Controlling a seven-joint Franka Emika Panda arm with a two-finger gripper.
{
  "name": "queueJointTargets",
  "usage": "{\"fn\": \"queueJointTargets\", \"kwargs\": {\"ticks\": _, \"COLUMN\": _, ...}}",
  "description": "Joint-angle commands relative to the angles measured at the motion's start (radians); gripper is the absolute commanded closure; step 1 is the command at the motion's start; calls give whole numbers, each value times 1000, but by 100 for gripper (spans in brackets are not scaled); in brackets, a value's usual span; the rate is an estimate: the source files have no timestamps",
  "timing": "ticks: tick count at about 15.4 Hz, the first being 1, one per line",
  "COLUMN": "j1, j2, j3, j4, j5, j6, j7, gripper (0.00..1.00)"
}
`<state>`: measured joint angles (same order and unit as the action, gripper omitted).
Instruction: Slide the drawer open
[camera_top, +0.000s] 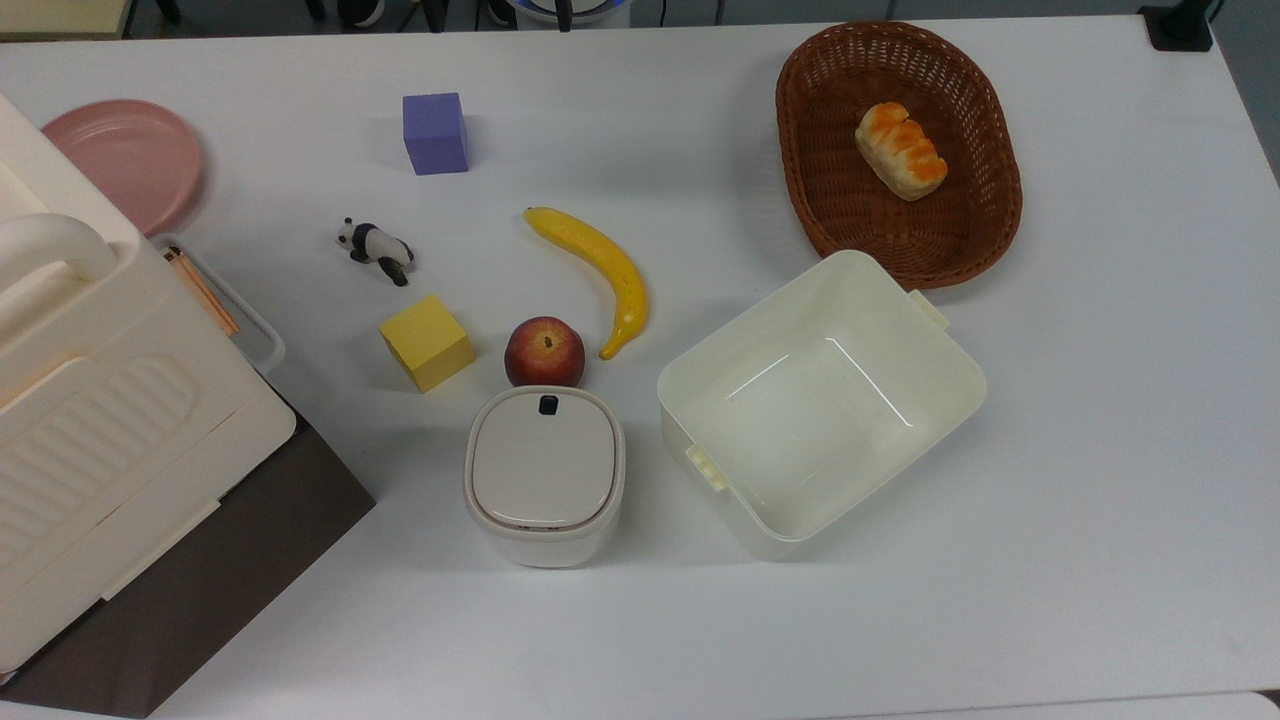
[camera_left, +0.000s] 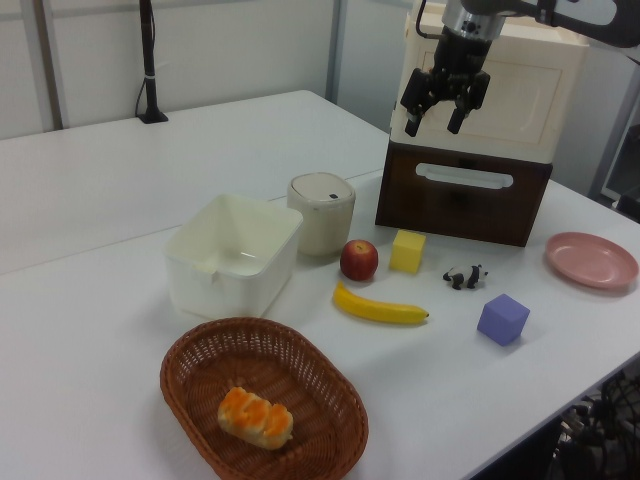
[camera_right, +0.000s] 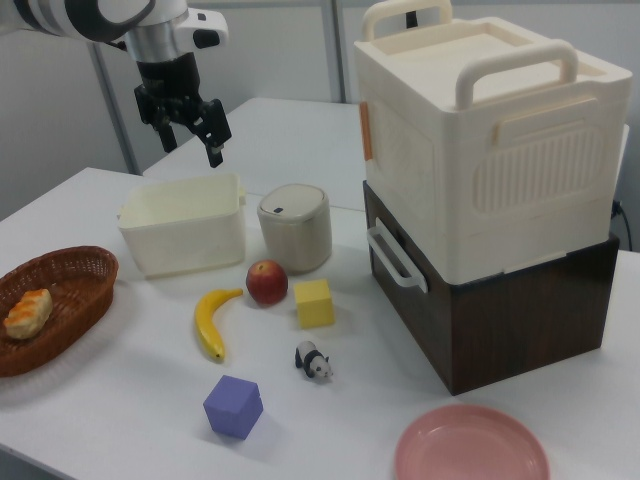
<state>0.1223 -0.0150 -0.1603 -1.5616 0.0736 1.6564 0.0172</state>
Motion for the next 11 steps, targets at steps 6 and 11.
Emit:
{"fn": "queueJointTargets", "kwargs": {"ticks": 6, "j1": 2, "j2": -29, "j3": -10, "j4": -26, "j5": 15, "j6": -6, "j7": -40, "gripper": 0}}
{"fn": "queueJointTargets", "kwargs": {"ticks": 11, "j1": -1, "j2": -20, "j3": -10, "j4": -25, "j5": 17, "j6": -10, "j7": -40, "gripper": 0}}
